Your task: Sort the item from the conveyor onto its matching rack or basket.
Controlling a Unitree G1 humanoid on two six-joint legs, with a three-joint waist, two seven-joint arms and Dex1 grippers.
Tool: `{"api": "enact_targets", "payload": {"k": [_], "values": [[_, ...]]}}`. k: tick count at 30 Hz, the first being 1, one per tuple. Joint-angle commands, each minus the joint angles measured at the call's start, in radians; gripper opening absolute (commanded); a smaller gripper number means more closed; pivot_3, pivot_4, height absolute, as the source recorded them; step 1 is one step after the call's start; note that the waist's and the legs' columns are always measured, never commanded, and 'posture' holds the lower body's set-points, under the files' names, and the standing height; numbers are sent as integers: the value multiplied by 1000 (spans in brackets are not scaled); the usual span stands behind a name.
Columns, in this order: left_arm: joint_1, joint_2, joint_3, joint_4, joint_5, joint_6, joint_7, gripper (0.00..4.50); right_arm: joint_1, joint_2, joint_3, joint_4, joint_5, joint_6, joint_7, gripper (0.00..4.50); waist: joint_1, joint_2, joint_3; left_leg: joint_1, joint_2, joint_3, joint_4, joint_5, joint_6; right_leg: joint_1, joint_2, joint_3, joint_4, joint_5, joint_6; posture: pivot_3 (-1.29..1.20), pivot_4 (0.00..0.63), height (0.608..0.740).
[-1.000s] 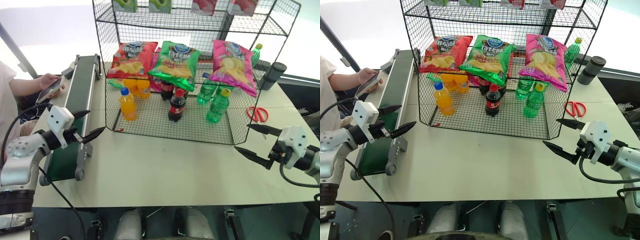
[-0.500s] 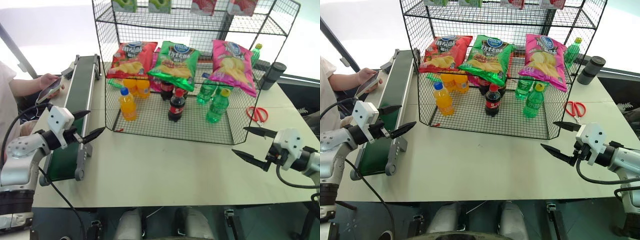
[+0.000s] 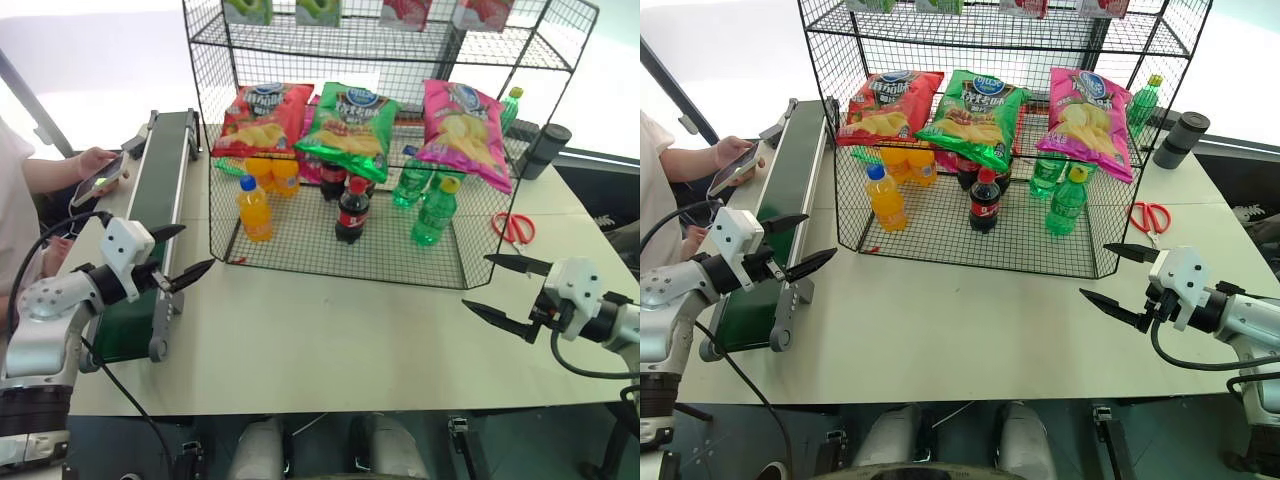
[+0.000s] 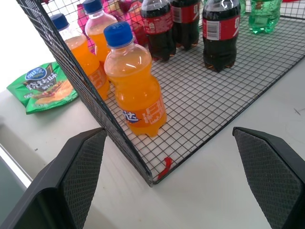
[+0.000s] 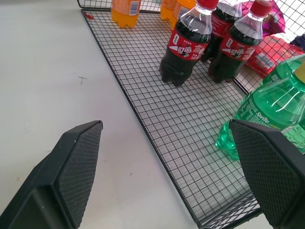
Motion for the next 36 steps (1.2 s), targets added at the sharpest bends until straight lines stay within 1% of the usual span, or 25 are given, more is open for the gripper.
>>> {"api": "enact_targets", "payload": {"k": [1, 16, 25, 29, 36], "values": [[-1, 6, 4, -39, -2, 0, 5, 4500, -1, -10, -11, -16, 5, -2, -6, 4422, 0, 0, 0, 0, 0, 0, 0, 0, 0, 0, 0, 0, 0, 0, 0, 0, 150, 740], [-10, -10, -1, -43, -1, -4, 36, 4500, -17, -5, 15, -27, -11, 0, -27, 4422, 0, 0, 0, 0, 0, 0, 0, 0, 0, 0, 0, 0, 0, 0, 0, 0, 150, 740], [-5, -26, -17, -58, 2, -7, 42, 4500, -22, -25, 21, -5, -17, -19, -16, 4422, 0, 0, 0, 0, 0, 0, 0, 0, 0, 0, 0, 0, 0, 0, 0, 0, 150, 740], [12, -37, -17, -64, -3, -34, 30, 4500, -24, -21, 29, -4, -27, -25, -17, 4422, 0, 0, 0, 0, 0, 0, 0, 0, 0, 0, 0, 0, 0, 0, 0, 0, 150, 740], [-22, -56, -33, -40, 15, -39, 49, 4500, -48, -20, 42, 3, -41, -28, -20, 4422, 0, 0, 0, 0, 0, 0, 0, 0, 0, 0, 0, 0, 1, 0, 0, 0, 150, 740]]}}
